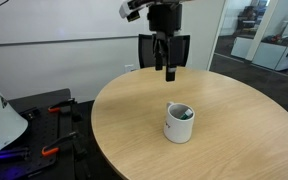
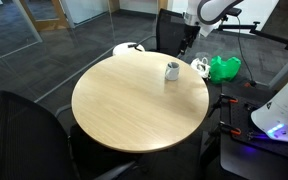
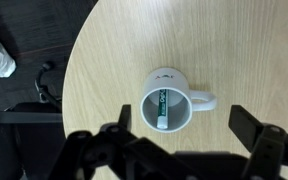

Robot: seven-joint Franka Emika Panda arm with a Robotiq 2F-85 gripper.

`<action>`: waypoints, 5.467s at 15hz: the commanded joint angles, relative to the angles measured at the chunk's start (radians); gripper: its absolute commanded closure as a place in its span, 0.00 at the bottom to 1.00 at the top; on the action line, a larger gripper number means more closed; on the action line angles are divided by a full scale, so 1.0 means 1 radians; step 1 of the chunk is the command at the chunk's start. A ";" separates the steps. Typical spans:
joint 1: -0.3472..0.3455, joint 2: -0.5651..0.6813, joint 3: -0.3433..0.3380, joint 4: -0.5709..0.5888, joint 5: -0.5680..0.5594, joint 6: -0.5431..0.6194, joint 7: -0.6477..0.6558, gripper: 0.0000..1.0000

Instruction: Pick up the marker from the cup and put it on the table

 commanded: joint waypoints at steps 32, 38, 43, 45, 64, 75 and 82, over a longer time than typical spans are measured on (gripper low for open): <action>-0.039 0.331 0.019 0.172 0.130 0.196 -0.141 0.25; -0.051 0.372 0.038 0.205 0.136 0.182 -0.219 0.36; -0.069 0.395 0.042 0.216 0.146 0.173 -0.249 0.37; -0.077 0.402 0.046 0.219 0.150 0.170 -0.258 0.40; -0.095 0.447 0.071 0.262 0.165 0.138 -0.270 0.52; -0.091 0.513 0.066 0.315 0.151 0.151 -0.246 0.87; -0.078 0.476 0.062 0.280 0.137 0.170 -0.239 0.95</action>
